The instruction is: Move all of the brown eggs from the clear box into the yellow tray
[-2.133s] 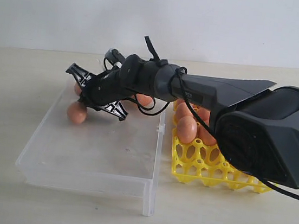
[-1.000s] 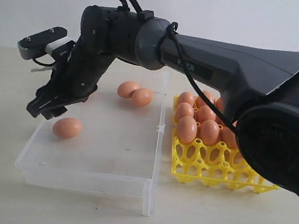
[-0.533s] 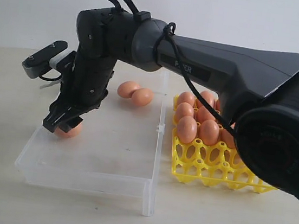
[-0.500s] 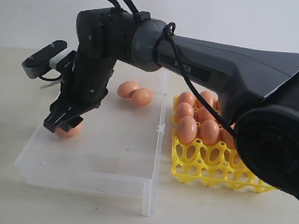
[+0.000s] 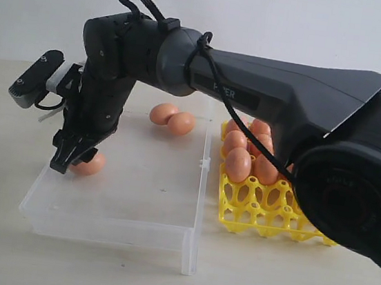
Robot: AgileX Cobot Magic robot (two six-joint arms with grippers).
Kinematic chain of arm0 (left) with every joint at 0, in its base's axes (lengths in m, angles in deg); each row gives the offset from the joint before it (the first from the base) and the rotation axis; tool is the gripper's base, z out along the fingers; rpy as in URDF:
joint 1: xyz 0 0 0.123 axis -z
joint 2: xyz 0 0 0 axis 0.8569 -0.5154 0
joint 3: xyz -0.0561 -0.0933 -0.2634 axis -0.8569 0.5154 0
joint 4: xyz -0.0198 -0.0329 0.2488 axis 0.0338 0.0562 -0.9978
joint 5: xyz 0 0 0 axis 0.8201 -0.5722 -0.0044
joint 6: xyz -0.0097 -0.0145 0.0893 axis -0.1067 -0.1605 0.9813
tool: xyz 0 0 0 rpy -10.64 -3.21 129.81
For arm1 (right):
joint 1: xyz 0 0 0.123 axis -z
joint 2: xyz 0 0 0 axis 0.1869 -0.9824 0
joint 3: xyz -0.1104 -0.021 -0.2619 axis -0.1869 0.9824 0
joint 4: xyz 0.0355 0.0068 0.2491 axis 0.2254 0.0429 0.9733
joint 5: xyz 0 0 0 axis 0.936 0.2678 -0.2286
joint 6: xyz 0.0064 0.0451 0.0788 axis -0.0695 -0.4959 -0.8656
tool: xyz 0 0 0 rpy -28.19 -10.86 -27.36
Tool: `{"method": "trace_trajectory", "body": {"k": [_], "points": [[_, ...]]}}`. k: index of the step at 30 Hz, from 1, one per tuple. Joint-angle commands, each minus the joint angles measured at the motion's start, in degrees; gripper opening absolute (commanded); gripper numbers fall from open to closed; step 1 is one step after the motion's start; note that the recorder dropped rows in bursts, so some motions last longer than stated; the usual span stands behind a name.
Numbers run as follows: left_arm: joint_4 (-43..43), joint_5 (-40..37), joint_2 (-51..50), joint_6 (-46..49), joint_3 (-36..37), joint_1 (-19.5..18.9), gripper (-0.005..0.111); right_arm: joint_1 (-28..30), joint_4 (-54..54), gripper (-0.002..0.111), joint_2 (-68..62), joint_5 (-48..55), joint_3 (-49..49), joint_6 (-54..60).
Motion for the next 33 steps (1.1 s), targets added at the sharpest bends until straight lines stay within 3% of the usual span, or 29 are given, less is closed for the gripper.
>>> {"method": "trace_trajectory", "body": {"k": [1, 17, 21, 26, 33], "points": [[0.14, 0.52, -0.04, -0.27, -0.23, 0.34, 0.0, -1.0, -0.32, 0.06, -0.36, -0.64, 0.08, 1.32], [0.14, 0.52, -0.04, -0.27, -0.23, 0.34, 0.0, -1.3, -0.19, 0.059, -5.28, -6.85, 0.08, 1.08], [0.14, 0.52, -0.04, -0.27, -0.23, 0.34, 0.0, -1.3, -0.09, 0.042, -6.87, -6.01, 0.08, 1.08], [0.14, 0.52, -0.04, -0.27, -0.23, 0.34, 0.0, -1.3, 1.07, 0.002, -7.96, -4.26, 1.04, 1.08], [0.14, 0.52, -0.04, -0.27, -0.23, 0.34, 0.0, -1.3, 0.82, 0.0, -6.91, -2.14, 1.81, 1.08]]}}
